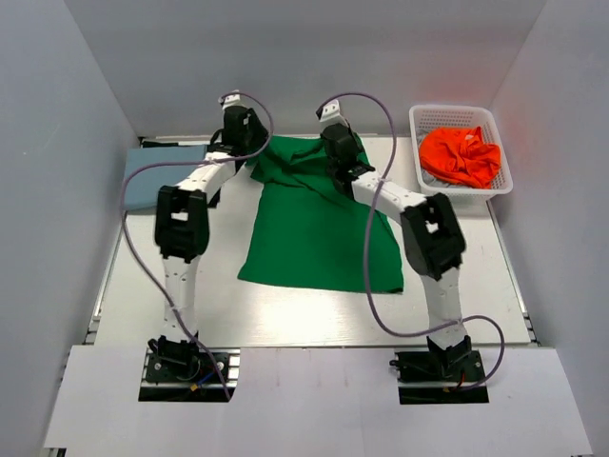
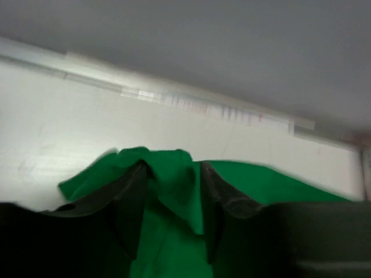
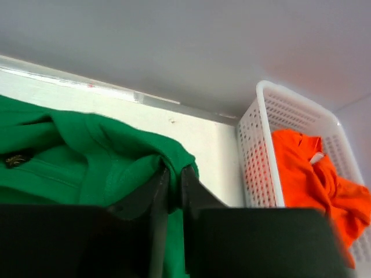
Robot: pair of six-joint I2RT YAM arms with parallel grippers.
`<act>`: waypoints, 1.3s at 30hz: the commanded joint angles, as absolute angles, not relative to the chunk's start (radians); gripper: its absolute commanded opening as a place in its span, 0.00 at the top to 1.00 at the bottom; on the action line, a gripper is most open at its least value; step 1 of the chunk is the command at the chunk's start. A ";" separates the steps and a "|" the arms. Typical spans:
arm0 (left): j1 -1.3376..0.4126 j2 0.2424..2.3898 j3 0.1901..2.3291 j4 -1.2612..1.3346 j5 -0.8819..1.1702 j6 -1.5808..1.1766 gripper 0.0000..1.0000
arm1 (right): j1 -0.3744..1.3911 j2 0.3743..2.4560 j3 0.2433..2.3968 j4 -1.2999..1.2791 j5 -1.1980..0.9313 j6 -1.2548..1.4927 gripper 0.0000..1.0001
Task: Fold and stack the t-shirts
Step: Flatten out the tshirt
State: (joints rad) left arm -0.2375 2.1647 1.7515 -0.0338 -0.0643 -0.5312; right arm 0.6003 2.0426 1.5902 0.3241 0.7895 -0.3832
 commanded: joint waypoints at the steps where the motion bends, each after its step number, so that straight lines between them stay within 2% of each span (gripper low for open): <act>1: -0.233 2.354 2.094 -0.023 -0.110 -0.466 0.45 | 0.508 2.246 1.790 0.272 0.721 -0.364 0.80; 2: -0.233 2.411 2.182 -0.076 -0.110 -0.431 0.01 | 0.476 2.288 1.983 0.240 0.722 -0.336 0.63; 3: -0.242 2.501 2.342 -0.115 -0.110 -0.431 0.00 | 0.462 2.324 2.052 0.116 0.716 -0.325 0.62; 4: -0.242 2.523 2.393 -0.144 -0.063 -0.419 0.00 | 0.436 2.412 2.183 0.054 0.710 -0.312 0.58; 5: -0.242 2.523 2.407 -0.153 -0.046 -0.410 0.00 | 0.433 2.417 2.228 -0.043 0.701 -0.260 0.49; 6: -0.242 2.499 2.351 -0.138 -0.037 -0.410 0.00 | 0.431 2.401 2.239 -0.069 0.690 -0.247 0.10; 7: -0.242 2.417 2.289 -0.115 -0.026 -0.410 0.00 | 0.437 2.376 2.168 -0.089 0.654 -0.224 0.10; 8: -0.253 2.366 2.147 -0.056 -0.026 -0.410 0.00 | 0.443 2.262 2.113 -0.077 0.635 -0.213 0.10; 9: -0.253 2.315 2.084 -0.037 -0.003 -0.410 0.00 | 0.449 2.217 1.933 -0.072 0.621 -0.201 0.10; 11: -0.262 2.185 1.929 -0.037 0.047 -0.440 0.00 | 0.460 2.048 1.821 -0.077 0.523 -0.095 0.10; 12: -0.262 2.145 1.880 -0.052 0.105 -0.457 0.00 | 0.460 2.005 1.690 -0.089 0.497 -0.060 0.10; 14: -0.274 2.070 1.721 -0.064 0.173 -0.504 0.00 | 0.456 1.877 1.610 -0.139 0.355 0.089 0.10; 15: -0.288 1.998 1.668 -0.064 0.198 -0.521 0.00 | 0.459 1.846 1.482 -0.140 0.327 0.150 0.10; 19: -0.348 1.870 1.398 -0.100 0.230 -0.592 0.00 | 0.465 1.688 1.202 -0.066 0.158 0.288 0.10; 31: -0.492 1.671 0.921 -0.150 0.166 -0.693 0.00 | 0.472 1.629 0.945 -0.161 0.121 0.436 0.10; 36: -0.503 1.689 0.902 -0.251 0.069 -0.693 0.00 | 0.512 1.565 0.802 -0.198 0.091 0.509 0.10; 39: -0.503 1.721 0.937 -0.365 -0.115 -0.704 0.00 | 0.560 1.511 0.707 -0.227 0.038 0.545 0.10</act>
